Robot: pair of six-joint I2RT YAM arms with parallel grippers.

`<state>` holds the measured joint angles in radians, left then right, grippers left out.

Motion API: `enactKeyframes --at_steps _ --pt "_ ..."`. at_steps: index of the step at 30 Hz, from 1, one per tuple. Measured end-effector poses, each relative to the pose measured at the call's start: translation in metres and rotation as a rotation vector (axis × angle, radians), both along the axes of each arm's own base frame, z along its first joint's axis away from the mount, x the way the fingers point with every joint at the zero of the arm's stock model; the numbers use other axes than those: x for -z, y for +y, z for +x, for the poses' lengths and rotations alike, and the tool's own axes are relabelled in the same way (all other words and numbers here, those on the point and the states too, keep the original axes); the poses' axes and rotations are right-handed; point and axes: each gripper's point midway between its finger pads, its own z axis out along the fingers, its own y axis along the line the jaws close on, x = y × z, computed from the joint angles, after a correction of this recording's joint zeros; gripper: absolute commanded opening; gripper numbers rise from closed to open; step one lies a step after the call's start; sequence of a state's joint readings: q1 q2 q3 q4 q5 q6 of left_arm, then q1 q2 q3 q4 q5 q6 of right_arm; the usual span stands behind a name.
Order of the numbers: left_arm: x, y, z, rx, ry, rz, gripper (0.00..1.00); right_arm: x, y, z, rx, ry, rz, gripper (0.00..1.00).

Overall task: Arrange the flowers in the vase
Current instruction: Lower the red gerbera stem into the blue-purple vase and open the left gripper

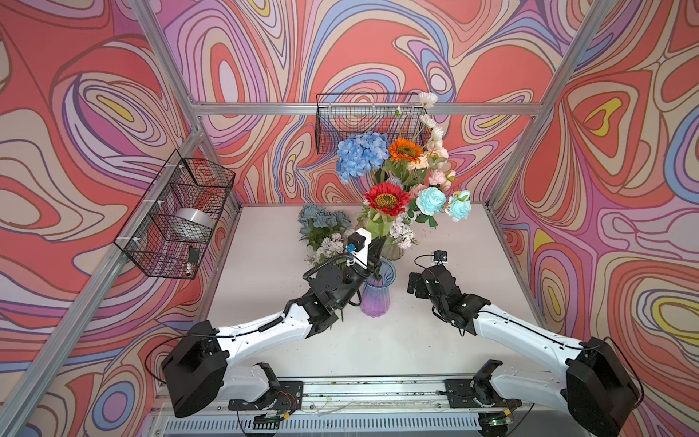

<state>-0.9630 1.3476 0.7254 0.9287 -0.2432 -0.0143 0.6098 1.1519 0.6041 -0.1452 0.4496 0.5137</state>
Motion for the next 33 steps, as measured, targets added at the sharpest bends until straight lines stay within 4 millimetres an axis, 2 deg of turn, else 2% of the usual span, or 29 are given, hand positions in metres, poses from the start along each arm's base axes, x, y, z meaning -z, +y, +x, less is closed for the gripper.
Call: enactKeyframes --at_steps 3,5,8,10,13,15,17,20,28,33 --pt "0.04 -0.015 -0.014 -0.005 0.01 0.11 0.0 -0.007 0.002 -0.002 -0.016 -0.019 0.018 0.98" --pt "0.056 -0.023 -0.022 -0.004 0.014 0.157 0.0 -0.011 0.004 -0.003 -0.032 -0.028 0.028 0.98" --pt "0.06 -0.021 -0.024 -0.028 0.017 0.162 0.0 -0.017 0.007 -0.005 -0.057 -0.042 0.043 0.98" --pt "0.059 -0.019 -0.023 -0.043 0.023 0.157 0.12 -0.022 0.007 -0.006 -0.067 -0.054 0.049 0.98" --pt "0.06 -0.017 -0.023 -0.048 0.035 0.162 0.47 -0.03 0.008 -0.008 -0.084 -0.075 0.055 0.98" --pt "0.062 -0.016 -0.024 -0.044 0.055 0.173 0.64 -0.033 0.008 -0.01 -0.099 -0.082 0.054 0.98" --pt "0.063 -0.014 -0.025 -0.038 0.078 0.186 0.74 -0.036 0.008 -0.012 -0.112 -0.086 0.05 0.98" --pt "0.061 -0.008 -0.03 -0.027 0.108 0.192 0.83 -0.047 0.009 -0.015 -0.136 -0.1 0.045 0.99" --pt "0.029 0.015 -0.049 0.044 0.163 0.16 0.85 -0.102 0.012 -0.02 -0.196 -0.209 0.068 0.98" --pt "0.026 0.034 -0.045 0.067 0.22 0.134 0.79 -0.11 0.017 -0.022 -0.234 -0.223 0.079 0.97"
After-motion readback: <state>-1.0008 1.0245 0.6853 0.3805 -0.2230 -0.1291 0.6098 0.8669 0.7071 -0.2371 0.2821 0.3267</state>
